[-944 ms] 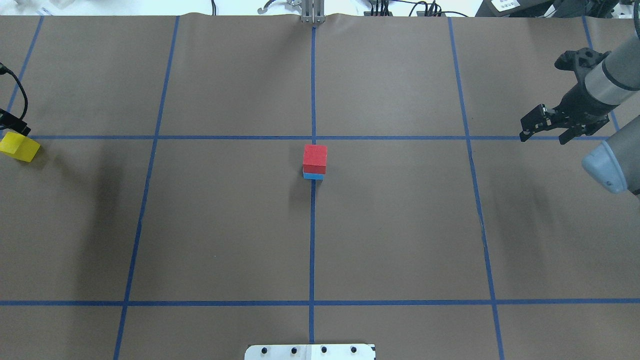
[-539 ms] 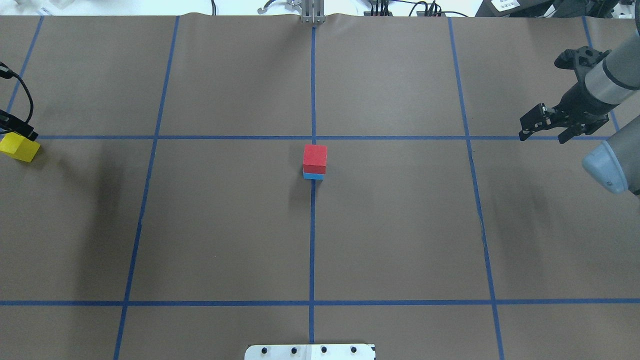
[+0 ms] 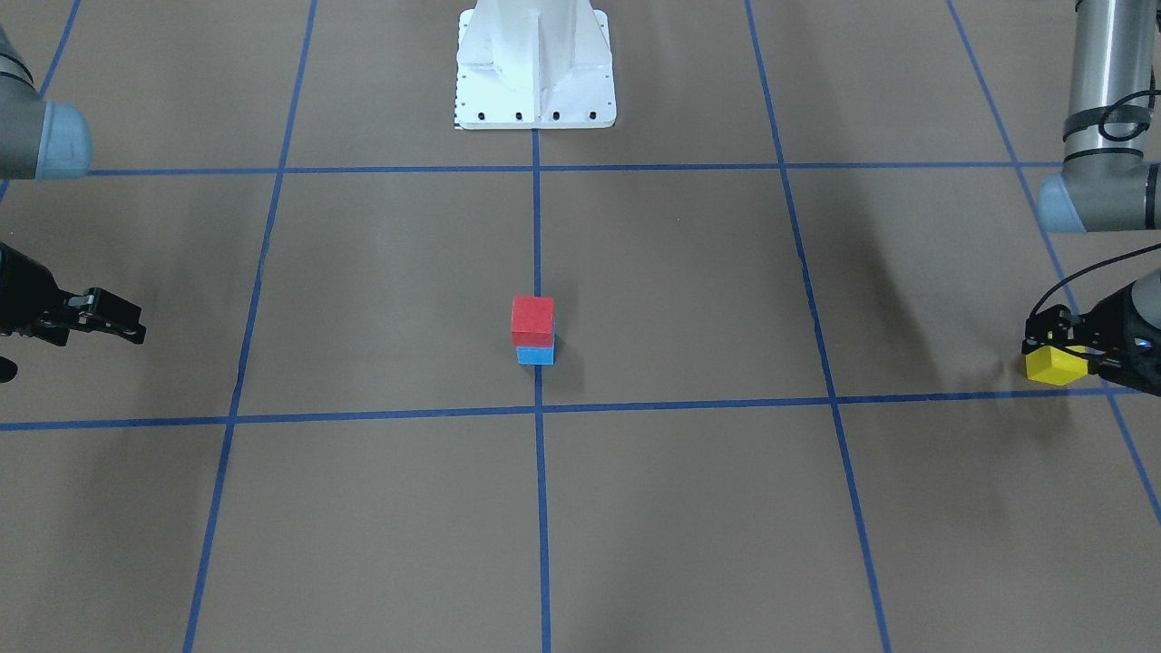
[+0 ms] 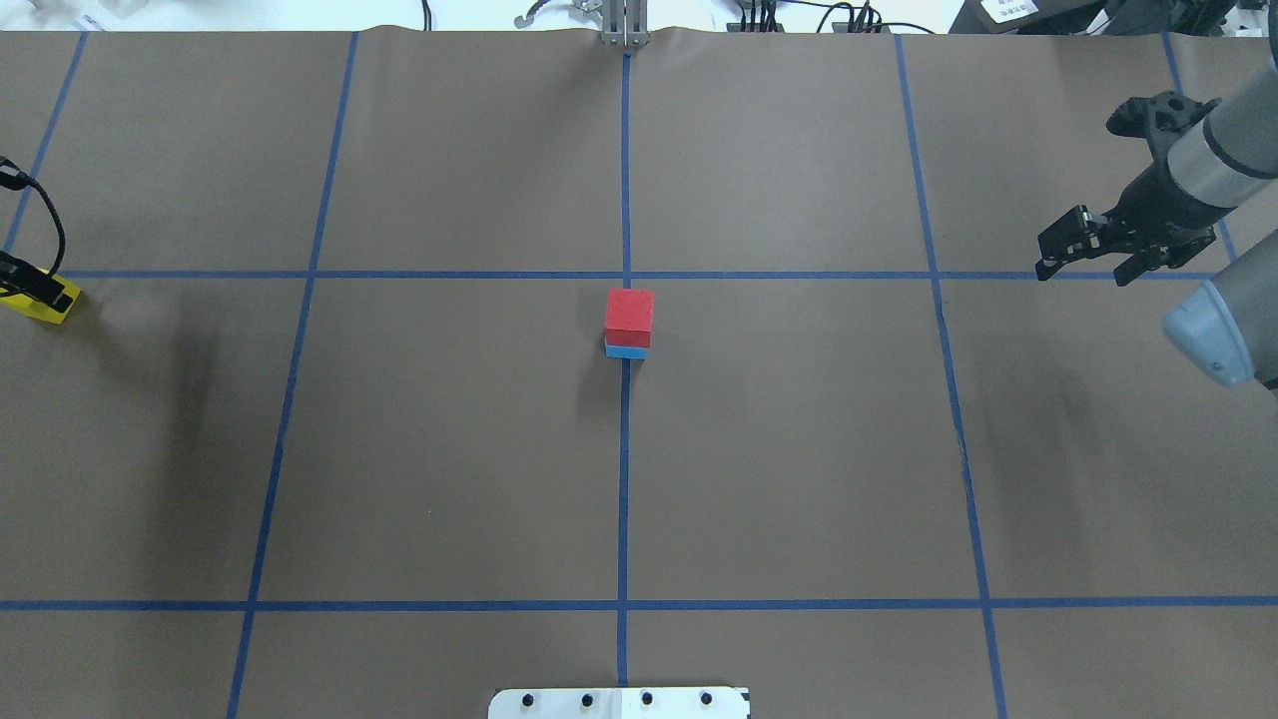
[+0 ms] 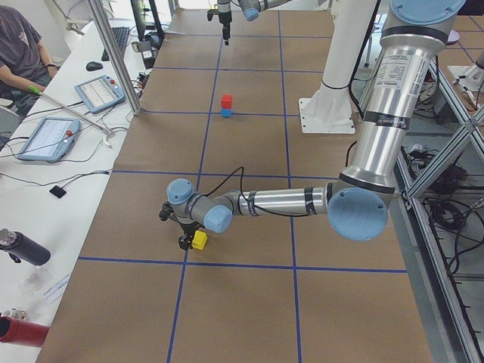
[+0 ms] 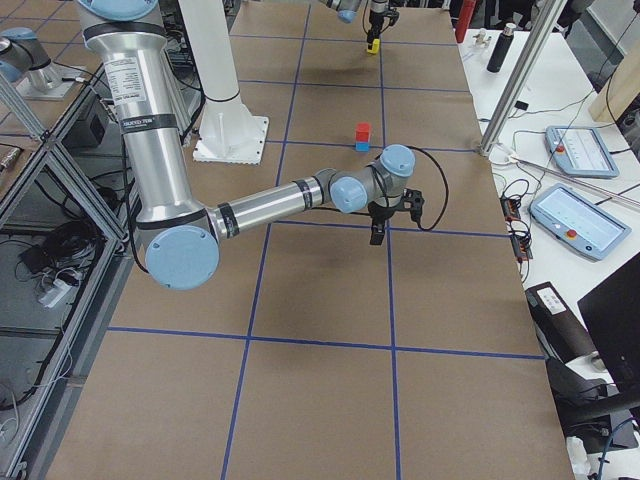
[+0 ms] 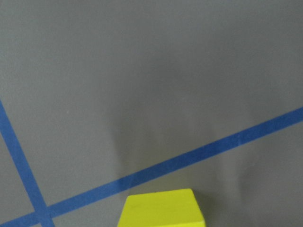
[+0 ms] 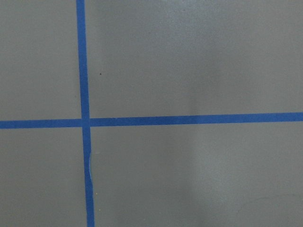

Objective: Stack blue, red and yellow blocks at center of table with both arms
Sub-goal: 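Lower the left gripper onto the yellow cube and close on it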

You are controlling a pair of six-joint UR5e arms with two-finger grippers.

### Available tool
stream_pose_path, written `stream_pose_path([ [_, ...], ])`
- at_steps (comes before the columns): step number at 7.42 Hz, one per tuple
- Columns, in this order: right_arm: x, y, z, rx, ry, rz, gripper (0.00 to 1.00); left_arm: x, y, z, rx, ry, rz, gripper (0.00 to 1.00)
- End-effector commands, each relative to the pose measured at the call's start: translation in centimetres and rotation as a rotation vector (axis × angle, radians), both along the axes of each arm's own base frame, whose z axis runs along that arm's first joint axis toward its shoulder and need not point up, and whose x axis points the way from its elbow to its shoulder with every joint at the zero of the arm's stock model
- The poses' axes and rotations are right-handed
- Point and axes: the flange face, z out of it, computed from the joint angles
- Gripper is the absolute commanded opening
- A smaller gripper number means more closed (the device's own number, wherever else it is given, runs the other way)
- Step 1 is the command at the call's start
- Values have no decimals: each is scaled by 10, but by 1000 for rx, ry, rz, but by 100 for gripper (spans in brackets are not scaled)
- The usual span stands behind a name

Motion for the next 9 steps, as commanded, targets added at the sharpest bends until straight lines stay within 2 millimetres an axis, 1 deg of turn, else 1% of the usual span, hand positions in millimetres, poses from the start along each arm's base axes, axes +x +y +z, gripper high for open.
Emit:
stream_pose_path([
  [1,0,0,0,0,0,0,100,0,2,2,-10,-1,-2,1],
  [2,0,0,1,-2,1,0,100,0,2,0,-9,2,-2,0],
  [3,0,0,1,-2,1,0,100,2,-4,-11,-9,8,0,0],
  [4,0,0,1,-2,1,0,100,10,-14,-64,-18,34,11,0],
  [5,0,0,2,-4,2,0,100,20,-37,-155,-38,35,11,0],
  [6,-1,-1,2,-4,2,0,100,36,-54,-250,-66,43,-27,0],
  [7,0,-1,1,-2,1,0,100,89,-36,-318,-106,78,-70,0],
  [8,0,-1,0,-1,1,0,100,170,-6,-386,-159,96,-119,0],
  [9,0,-1,-1,2,-1,0,100,246,21,-446,-193,81,-193,0],
])
